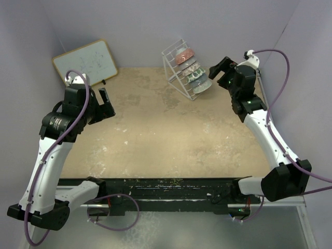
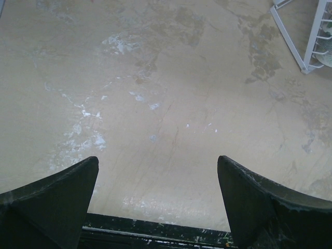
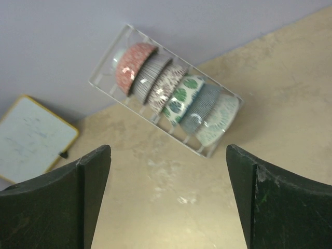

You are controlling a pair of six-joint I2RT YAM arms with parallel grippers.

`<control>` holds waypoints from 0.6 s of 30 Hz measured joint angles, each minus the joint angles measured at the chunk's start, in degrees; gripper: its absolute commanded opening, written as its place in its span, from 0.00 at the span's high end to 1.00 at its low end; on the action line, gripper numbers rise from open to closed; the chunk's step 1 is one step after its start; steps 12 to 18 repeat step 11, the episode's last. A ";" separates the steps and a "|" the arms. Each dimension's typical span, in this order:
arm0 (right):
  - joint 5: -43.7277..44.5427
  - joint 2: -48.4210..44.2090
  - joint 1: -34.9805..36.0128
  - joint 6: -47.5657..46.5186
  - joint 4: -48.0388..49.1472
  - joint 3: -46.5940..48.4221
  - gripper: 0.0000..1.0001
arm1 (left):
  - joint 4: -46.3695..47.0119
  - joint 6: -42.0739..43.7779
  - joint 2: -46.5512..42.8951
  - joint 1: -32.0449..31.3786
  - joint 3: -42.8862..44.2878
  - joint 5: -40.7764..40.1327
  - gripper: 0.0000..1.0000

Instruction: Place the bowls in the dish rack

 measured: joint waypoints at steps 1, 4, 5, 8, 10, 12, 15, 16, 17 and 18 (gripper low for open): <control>0.31 -0.39 0.00 -0.98 -1.42 -0.24 0.00 | 0.00 -0.57 0.31 0.00 0.00 -0.74 0.01; 0.37 -0.04 0.00 -3.13 -4.79 -0.26 0.00 | -0.15 -1.66 1.20 0.00 -0.02 -2.71 0.01; 0.35 0.28 0.00 -3.82 -6.14 -0.26 0.00 | -0.15 -1.99 1.40 0.00 -0.15 -3.17 0.01; 0.39 0.55 0.00 -5.49 -9.33 -0.94 0.00 | -0.02 -2.64 1.60 0.00 -0.90 -4.13 0.01; 0.44 -0.02 0.00 -6.43 -10.82 -2.27 0.00 | -0.04 -2.80 1.70 0.00 -1.44 -4.20 0.01; 0.50 -0.39 0.02 -6.78 -11.28 -2.91 0.00 | 0.04 -2.78 1.81 0.00 -1.62 -4.17 0.01; 0.50 -0.39 0.02 -6.78 -11.28 -2.91 0.00 | 0.04 -2.78 1.81 0.00 -1.62 -4.17 0.01; 0.50 -0.39 0.02 -6.78 -11.28 -2.91 0.00 | 0.04 -2.78 1.81 0.00 -1.62 -4.17 0.01; 0.50 -0.39 0.02 -6.78 -11.28 -2.91 0.00 | 0.04 -2.78 1.81 0.00 -1.62 -4.17 0.01; 0.50 -0.39 0.02 -6.78 -11.28 -2.91 0.00 | 0.04 -2.78 1.81 0.00 -1.62 -4.17 0.01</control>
